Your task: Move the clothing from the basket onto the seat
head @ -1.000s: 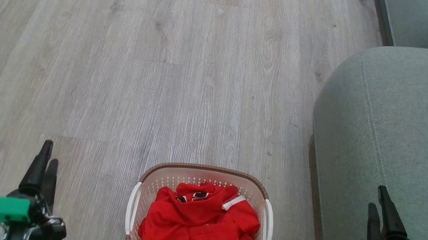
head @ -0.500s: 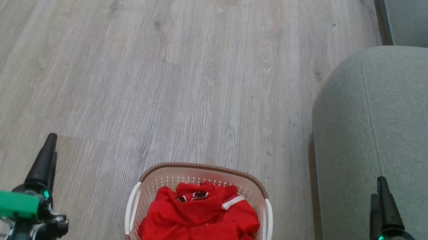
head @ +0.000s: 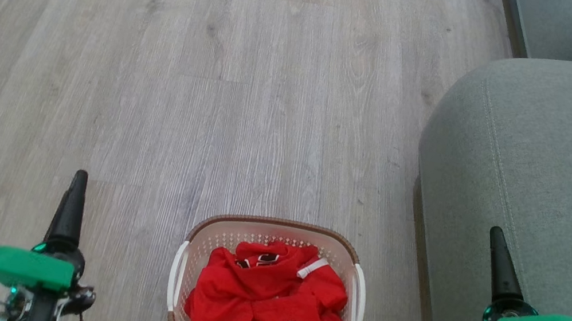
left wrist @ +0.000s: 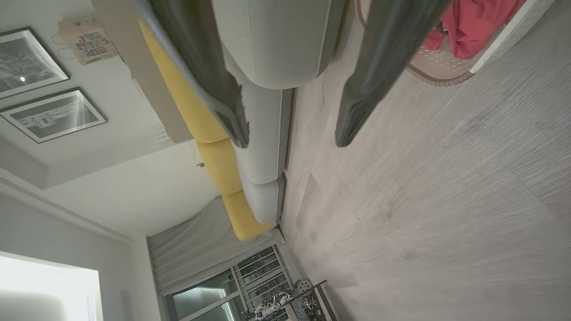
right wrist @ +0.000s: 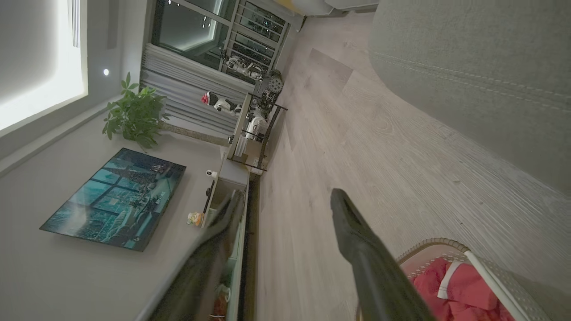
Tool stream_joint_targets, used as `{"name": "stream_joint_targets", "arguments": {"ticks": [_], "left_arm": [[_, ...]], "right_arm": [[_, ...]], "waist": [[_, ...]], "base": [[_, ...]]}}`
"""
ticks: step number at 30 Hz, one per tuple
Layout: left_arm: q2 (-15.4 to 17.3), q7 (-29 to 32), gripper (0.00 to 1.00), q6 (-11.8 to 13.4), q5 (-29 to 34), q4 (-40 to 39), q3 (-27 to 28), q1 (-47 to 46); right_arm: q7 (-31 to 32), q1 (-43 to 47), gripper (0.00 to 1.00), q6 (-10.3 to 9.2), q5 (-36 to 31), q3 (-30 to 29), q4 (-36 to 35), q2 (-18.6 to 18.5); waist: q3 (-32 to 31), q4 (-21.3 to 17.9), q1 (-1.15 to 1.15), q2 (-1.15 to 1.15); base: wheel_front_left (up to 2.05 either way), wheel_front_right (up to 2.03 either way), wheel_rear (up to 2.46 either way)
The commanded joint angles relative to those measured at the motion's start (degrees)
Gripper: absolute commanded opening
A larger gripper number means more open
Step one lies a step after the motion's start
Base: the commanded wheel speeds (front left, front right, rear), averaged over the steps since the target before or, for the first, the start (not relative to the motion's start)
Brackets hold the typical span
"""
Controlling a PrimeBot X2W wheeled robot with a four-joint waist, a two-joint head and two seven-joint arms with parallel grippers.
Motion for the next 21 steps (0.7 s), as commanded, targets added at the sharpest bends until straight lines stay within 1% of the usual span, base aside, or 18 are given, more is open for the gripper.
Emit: {"name": "stream_joint_targets", "arguments": {"ticks": [1,5,6,13,16,21], "left_arm": [[0.79,-0.67,1.00,-0.13,2.60,-2.60,0.49,-2.87],[0.72,-1.34,1.00,-0.15,6.78,-3.05,0.41,-2.81],[0.72,-1.34,1.00,-0.15,6.78,-3.05,0.41,-2.81],[1.11,-2.51,1.00,-0.18,14.94,-3.70,-0.29,-2.65],[1.17,-3.01,1.00,-0.11,17.89,-3.94,-0.45,-2.53],[1.21,-3.85,1.00,0.08,22.40,-4.49,-0.53,-2.44]], "right_arm": [[-0.82,-3.01,1.00,0.00,-2.33,0.80,-2.62,-0.63],[-1.49,-3.14,1.00,0.00,-6.63,1.48,-2.93,-0.71],[-1.49,-3.14,1.00,0.00,-6.63,1.48,-2.93,-0.71],[-2.68,-3.31,1.00,0.00,-14.80,2.26,-3.26,-0.97],[-3.19,-3.36,1.00,0.00,-18.73,2.26,-3.32,-0.99],[-4.03,-3.30,1.00,-0.01,-23.49,2.15,-3.12,-0.81]], "waist": [[0.07,0.01,0.00,0.00],[0.19,0.00,0.00,0.00],[0.19,0.00,0.00,0.00],[0.22,-0.17,0.00,0.00],[0.25,-0.23,0.00,0.00],[0.32,-0.25,0.00,0.00]], "base": [[0.00,0.00,0.00],[0.00,0.00,0.00],[0.00,0.00,0.00],[0.00,0.00,0.00],[0.00,0.00,0.00],[0.00,0.00,0.00]]}}
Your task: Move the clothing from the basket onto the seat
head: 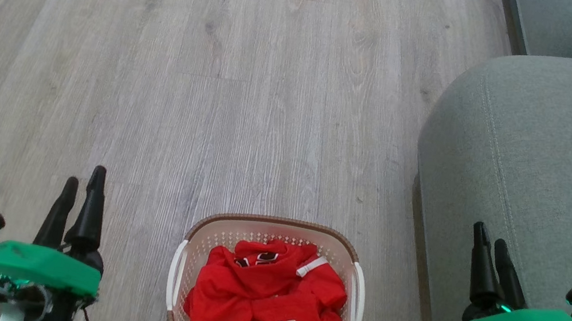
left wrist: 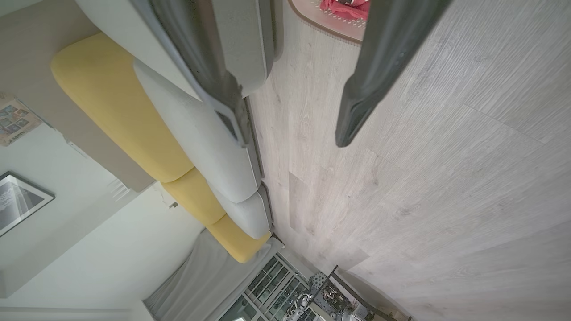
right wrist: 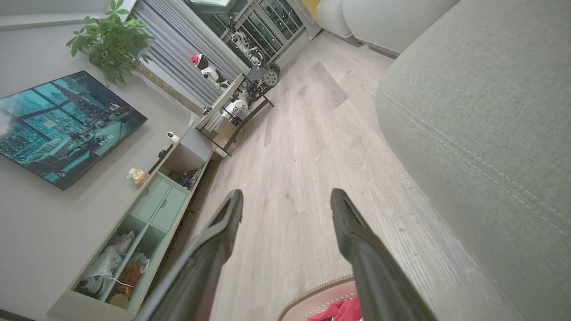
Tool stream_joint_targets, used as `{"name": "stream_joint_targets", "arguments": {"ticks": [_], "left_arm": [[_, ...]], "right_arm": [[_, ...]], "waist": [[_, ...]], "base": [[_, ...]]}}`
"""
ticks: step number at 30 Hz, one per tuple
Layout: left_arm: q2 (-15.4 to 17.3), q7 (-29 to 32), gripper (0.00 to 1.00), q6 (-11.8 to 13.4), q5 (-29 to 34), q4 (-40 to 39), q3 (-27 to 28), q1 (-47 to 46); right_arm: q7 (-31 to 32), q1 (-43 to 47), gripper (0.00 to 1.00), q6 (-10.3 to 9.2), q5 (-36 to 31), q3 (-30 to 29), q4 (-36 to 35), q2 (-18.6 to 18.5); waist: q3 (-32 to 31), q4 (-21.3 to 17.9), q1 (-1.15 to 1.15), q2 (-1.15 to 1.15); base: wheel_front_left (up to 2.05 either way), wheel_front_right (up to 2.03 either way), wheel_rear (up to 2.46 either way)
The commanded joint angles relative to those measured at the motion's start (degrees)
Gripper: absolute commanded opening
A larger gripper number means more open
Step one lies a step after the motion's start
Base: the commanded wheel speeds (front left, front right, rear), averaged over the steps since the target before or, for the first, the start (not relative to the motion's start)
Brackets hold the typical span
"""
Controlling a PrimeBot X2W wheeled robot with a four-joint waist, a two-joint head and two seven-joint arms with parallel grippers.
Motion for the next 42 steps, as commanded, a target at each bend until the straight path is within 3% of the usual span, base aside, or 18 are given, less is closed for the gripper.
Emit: {"name": "stream_joint_targets", "arguments": {"ticks": [1,42], "left_arm": [[1.04,-0.57,1.00,0.08,1.76,-2.57,1.01,-2.44],[1.23,-7.27,1.00,-0.18,29.95,-6.69,-0.26,-1.95]], "right_arm": [[-0.98,-3.20,1.00,-0.01,-1.75,0.68,-2.11,-0.76],[-7.74,-4.14,1.00,-0.01,-26.80,5.14,-2.49,-0.54]], "waist": [[0.01,0.01,0.00,0.00],[0.09,0.23,0.00,0.00]], "base": [[0.00,0.00,0.00],[0.00,0.00,0.00]]}}
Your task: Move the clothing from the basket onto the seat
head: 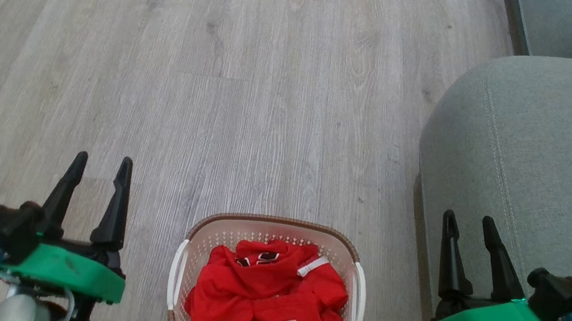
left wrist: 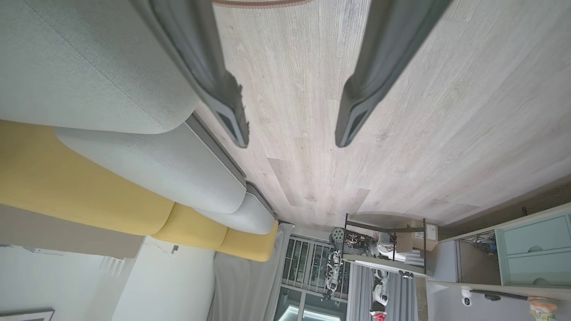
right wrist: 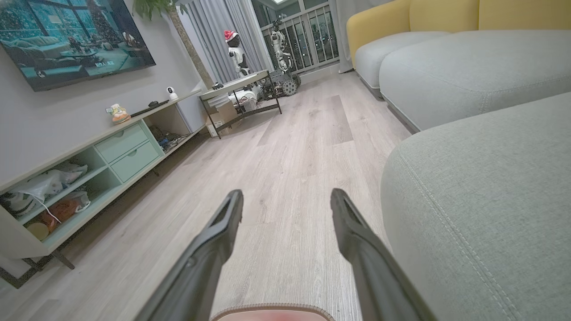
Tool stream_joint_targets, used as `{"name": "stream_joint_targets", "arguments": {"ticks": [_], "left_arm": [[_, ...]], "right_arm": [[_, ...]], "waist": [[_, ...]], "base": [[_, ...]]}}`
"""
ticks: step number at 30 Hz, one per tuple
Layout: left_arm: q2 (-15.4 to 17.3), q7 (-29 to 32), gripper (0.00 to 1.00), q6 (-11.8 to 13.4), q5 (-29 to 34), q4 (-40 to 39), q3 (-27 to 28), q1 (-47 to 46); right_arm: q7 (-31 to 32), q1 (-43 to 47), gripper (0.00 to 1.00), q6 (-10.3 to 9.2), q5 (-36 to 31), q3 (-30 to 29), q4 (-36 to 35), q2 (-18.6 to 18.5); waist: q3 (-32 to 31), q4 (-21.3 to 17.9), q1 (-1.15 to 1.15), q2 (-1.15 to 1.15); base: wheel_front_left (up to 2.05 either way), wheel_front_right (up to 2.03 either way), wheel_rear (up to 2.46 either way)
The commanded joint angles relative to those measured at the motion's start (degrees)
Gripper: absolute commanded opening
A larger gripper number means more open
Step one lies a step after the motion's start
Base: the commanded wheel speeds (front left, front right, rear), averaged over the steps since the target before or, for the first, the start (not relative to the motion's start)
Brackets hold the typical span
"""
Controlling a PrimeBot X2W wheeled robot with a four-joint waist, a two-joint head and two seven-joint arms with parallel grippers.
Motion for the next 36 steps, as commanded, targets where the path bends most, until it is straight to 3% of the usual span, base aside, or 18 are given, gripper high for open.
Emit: {"name": "stream_joint_targets", "arguments": {"ticks": [1,15,36], "left_arm": [[1.02,-0.74,1.00,-0.14,1.75,-2.57,1.58,-2.00],[1.00,-3.16,1.00,-0.24,11.63,-4.36,1.06,-1.77],[0.90,-3.16,1.00,-0.32,11.17,-3.82,1.31,-1.90]], "right_arm": [[-0.92,-2.96,1.00,-0.01,-1.61,1.42,-1.91,-0.54],[-3.36,-3.61,1.00,-0.01,-10.25,3.17,-1.62,-0.56],[-3.36,-3.82,1.00,-0.01,-10.16,3.39,-1.33,-0.56]], "waist": [[0.00,-0.01,0.00,0.00],[0.31,-0.08,0.00,0.00],[0.66,-0.12,0.00,0.00]], "base": [[0.00,0.00,0.00],[0.00,0.00,0.00],[0.00,0.00,0.00]]}}
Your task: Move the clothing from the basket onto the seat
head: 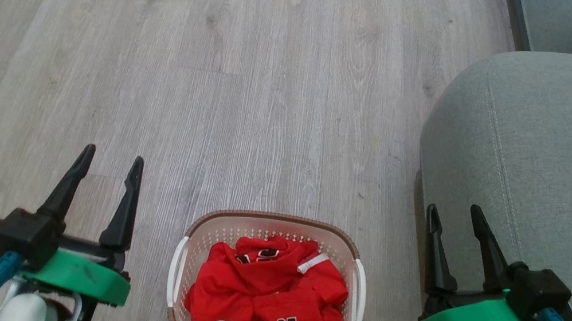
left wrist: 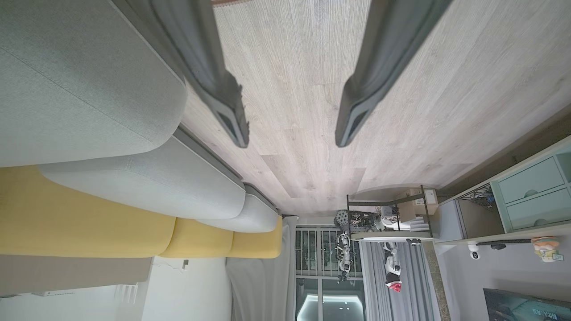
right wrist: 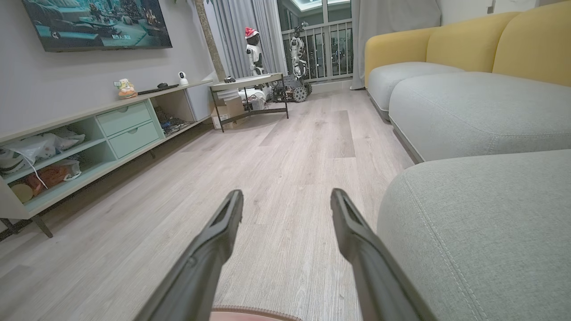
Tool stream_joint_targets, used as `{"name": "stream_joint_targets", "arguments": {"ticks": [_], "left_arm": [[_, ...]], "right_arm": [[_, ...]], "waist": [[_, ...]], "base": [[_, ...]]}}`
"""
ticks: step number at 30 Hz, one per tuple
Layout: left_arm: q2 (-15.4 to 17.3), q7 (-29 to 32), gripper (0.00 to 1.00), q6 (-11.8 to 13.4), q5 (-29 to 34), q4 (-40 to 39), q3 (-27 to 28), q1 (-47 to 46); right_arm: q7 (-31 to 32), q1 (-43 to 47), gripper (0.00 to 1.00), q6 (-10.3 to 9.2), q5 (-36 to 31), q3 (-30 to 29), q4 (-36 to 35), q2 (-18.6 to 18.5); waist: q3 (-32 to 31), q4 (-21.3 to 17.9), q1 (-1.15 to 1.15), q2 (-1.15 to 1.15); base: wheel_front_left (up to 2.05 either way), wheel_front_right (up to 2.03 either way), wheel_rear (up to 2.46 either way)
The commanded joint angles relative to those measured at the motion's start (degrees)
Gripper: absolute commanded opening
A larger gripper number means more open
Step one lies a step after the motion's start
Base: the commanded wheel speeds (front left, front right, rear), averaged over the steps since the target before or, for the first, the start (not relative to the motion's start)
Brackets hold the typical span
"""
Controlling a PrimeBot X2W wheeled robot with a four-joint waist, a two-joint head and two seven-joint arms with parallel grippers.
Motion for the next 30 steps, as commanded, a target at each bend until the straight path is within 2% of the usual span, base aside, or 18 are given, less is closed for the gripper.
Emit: {"name": "stream_joint_targets", "arguments": {"ticks": [1,17,30], "left_arm": [[0.88,-0.61,1.00,-0.30,-0.09,-1.90,1.71,-2.07],[1.01,-0.61,1.00,-0.34,-0.78,-0.94,1.76,-3.06],[2.00,-0.61,1.00,-0.35,-2.89,-0.91,0.92,-6.58]], "right_arm": [[-0.55,-2.68,1.00,-0.01,-0.25,1.48,-1.64,-0.56],[-0.55,-3.58,1.00,-0.01,-0.06,1.48,-2.14,-0.56],[-0.55,-7.70,1.00,-0.01,0.33,0.89,-4.13,-0.55]], "waist": [[0.09,-0.02,0.00,0.00],[2.90,-1.40,0.00,0.00],[10.61,-4.48,0.00,0.00]], "base": [[0.00,0.00,0.00],[0.00,0.00,0.00],[0.00,0.00,0.00]]}}
